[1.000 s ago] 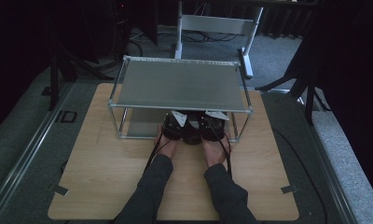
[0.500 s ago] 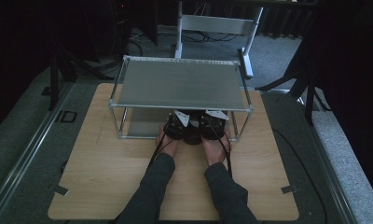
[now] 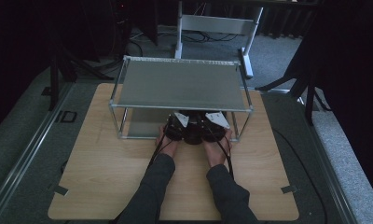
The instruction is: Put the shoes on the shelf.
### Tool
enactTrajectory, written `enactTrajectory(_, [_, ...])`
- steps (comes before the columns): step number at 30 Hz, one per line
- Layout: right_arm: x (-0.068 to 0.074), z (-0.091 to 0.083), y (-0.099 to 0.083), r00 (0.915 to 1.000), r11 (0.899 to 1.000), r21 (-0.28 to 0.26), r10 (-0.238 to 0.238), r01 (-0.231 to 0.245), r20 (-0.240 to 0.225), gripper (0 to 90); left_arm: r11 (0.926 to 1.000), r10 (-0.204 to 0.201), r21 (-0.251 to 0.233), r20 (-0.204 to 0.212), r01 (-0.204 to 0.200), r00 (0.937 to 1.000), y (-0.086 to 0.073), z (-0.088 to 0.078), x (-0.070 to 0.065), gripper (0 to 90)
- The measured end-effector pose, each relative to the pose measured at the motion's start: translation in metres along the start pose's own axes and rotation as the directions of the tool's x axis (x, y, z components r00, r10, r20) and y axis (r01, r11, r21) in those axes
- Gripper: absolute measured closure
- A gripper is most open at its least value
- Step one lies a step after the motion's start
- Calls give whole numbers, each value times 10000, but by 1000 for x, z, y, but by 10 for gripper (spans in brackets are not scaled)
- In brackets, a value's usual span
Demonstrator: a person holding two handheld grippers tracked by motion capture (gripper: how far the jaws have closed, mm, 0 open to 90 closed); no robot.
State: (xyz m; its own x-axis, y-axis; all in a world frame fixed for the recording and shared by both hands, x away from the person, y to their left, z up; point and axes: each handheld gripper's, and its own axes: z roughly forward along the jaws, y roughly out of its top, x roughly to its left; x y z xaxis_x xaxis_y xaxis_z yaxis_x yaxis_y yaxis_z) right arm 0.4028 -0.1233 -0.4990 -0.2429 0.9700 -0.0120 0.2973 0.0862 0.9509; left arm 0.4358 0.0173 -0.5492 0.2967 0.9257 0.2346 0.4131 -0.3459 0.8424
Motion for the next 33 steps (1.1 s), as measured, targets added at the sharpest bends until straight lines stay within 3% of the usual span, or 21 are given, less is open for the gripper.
enactTrajectory(4, [-3,-13,-1,9996,9991,-305,-287,287,-9,465,10000,36,-35,65,-36,10000,0,0,2,815])
enactTrajectory(6, [-11,-30,-6,9999,9982,-605,-19,27,146,468,10000,-15,-20,84,15,10000,0,0,2,812])
enactTrajectory(9, [-16,-40,-10,9997,9963,-860,40,-18,245,470,10000,-23,-19,58,23,10000,0,0,1,809])
enactTrajectory(14, [-37,-60,-22,9985,9992,-407,19,3,555,469,9999,-1,150,180,-2,9998,-1,-3,7,709])
enactTrajectory(16, [-42,-63,-27,9982,10000,-64,-24,28,602,468,9995,98,294,169,-103,9998,-3,-6,10,665])
enactTrajectory(17, [-45,-63,-29,9982,10000,29,-61,59,596,467,9994,-138,310,180,132,9997,-5,-9,10,656])
enactTrajectory(21, [-52,-64,-34,9977,9993,325,170,-191,660,466,9985,-203,511,426,181,9989,-10,-17,18,622])
enactTrajectory(25, [-63,-71,-39,9965,9970,752,134,-196,823,461,9969,-494,660,1085,424,9929,-21,-37,29,601])
enactTrajectory(31, [-84,-76,-47,9941,9891,1411,281,-428,1046,457,9970,-536,653,1869,420,9809,-36,-67,40,568])
enactTrajectory(33, [-89,-77,-49,9939,9866,1559,328,-490,1051,455,9967,-681,590,2164,565,9739,-38,-76,44,559])
